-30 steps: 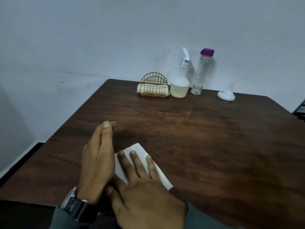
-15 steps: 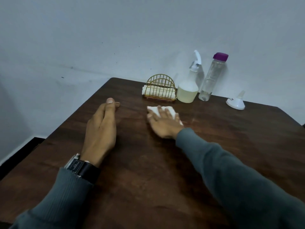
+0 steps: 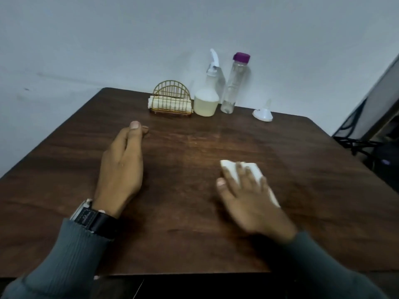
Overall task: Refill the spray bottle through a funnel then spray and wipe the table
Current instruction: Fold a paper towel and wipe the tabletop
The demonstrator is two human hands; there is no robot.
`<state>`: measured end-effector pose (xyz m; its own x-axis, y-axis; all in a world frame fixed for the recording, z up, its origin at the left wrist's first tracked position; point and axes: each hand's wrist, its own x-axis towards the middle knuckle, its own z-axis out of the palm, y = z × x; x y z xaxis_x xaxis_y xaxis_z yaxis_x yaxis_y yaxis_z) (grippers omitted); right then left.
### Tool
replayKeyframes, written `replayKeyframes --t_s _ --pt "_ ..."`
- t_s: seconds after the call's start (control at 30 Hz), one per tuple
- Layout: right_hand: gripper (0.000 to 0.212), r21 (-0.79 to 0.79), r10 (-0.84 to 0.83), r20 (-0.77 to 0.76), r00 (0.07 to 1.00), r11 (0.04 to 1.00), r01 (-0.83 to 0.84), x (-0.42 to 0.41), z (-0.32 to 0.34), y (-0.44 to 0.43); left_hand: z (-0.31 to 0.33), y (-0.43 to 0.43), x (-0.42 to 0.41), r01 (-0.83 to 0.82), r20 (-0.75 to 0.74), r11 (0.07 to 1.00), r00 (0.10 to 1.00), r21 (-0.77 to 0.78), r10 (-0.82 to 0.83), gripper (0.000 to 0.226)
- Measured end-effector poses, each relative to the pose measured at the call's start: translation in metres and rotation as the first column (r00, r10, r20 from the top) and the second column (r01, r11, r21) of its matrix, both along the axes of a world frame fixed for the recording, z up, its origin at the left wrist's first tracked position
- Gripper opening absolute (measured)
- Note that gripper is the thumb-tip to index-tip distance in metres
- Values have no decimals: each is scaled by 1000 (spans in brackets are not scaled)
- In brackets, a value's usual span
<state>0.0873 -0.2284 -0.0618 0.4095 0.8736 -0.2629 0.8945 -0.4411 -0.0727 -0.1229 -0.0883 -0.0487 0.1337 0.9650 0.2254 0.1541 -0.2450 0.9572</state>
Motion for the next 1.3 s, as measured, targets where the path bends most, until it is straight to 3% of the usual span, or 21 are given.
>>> replayKeyframes --t_s 0.07,0.2,0.3,0.4,0.57,0.7,0.87,1.03,1.3 --pt "71 81 47 -125 991 996 -37 -42 -3 7 -1 -19 4 14 -43 1000 999 15 -13 50" --pt "58 305 313 -155 937 917 -256 -127 -14 -10 -12 -58 -12 39 -47 998 998 45 -37 44" --pt "54 420 347 -224 911 877 -231 -140 -22 -49 -24 -70 -31 75 50 997 996 -25 -73 58" --pt "51 487 278 -59 959 846 -216 -108 -35 -85 -25 -81 -28 151 214 978 970 -144 -118 63" --pt "75 338 -24 15 1000 941 18 -15 -24 -142 -25 -98 8 233 182 966 960 -110 -211 65" --pt "54 191 -199 -126 972 957 220 47 -2 -166 -25 -100 30 260 147 963 958 -71 -248 71" --pt "57 163 -233 -136 963 953 254 82 -1 -134 -20 -108 64 316 188 946 936 -69 -299 63" --pt "65 194 -166 -116 979 963 186 111 -9 -82 -7 -118 99 300 78 954 952 -21 -297 55" --pt "73 153 -185 -158 970 966 209 169 0 33 9 -101 116 286 75 958 956 -13 -284 49"
